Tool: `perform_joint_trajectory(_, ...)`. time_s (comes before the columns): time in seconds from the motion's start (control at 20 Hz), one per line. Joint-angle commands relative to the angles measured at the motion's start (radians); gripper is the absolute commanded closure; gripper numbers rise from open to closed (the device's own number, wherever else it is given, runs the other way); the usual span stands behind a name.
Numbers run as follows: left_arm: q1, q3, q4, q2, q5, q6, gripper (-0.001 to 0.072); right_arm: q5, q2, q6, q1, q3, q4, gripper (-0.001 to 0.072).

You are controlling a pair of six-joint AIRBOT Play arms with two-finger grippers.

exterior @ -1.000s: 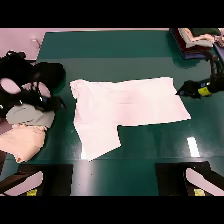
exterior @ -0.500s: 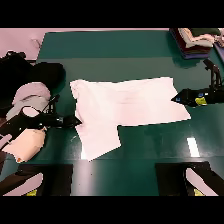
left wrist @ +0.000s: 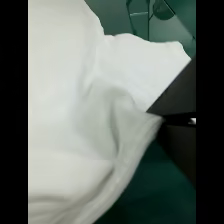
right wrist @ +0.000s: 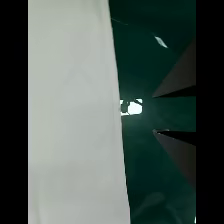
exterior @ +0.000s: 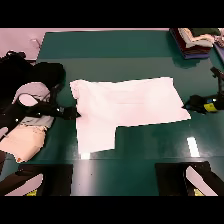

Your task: Fold the shirts.

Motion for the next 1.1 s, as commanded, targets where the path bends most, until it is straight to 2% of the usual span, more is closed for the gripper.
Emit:
perform_joint_trajectory(0.0,-0.002,0.113,0.026,0.009,-0.036,-0.023,0.0683,0.017,0.001,-0.017,-0.195,-0.111,-0.051,0.0483)
perform_joint_trajectory(0.1,-0.002,0.122,0.026,0.009,-0.039,-0.023,0.0683,-0.066,0.0,-0.018,-0.307,-0.231,-0.045,0.0463)
perform_joint_trajectory(0.15,-0.002,0.122,0.026,0.009,-0.048,-0.023,0.0683,-0.108,0.0,-0.023,-0.352,-0.285,-0.044,0.0318)
perform_joint_trajectory(0.2,-0.002,0.122,0.026,0.009,-0.056,-0.023,0.0683,-0.143,-0.006,-0.031,-0.385,-0.326,-0.044,0.0231)
perform_joint_trajectory(0.3,-0.002,0.122,0.025,0.009,-0.052,-0.03,0.0683,-0.188,-0.052,-0.051,-0.437,-0.385,-0.01,0.0235)
perform_joint_trajectory(0.4,-0.002,0.122,0.025,0.009,-0.052,-0.037,0.0683,-0.215,-0.118,-0.129,-0.451,-0.407,0.095,0.0272)
perform_joint_trajectory(0.65,-0.002,0.122,0.025,0.009,-0.053,-0.065,0.0683,-0.403,-0.262,-0.185,-0.353,-0.393,0.298,0.0273)
perform_joint_trajectory(0.75,-0.002,0.122,0.024,0.008,-0.053,-0.08,0.0683,-0.455,-0.293,-0.184,-0.275,-0.349,0.301,0.0312)
perform_joint_trajectory(0.9,-0.002,0.122,0.025,0.008,-0.052,-0.08,0.0683,-0.465,-0.351,-0.184,-0.159,-0.256,0.296,0.0332)
perform_joint_trajectory(1.05,-0.002,0.122,0.024,0.009,-0.053,-0.08,0.0683,-0.462,-0.382,-0.184,-0.06,-0.184,0.294,0.0644)
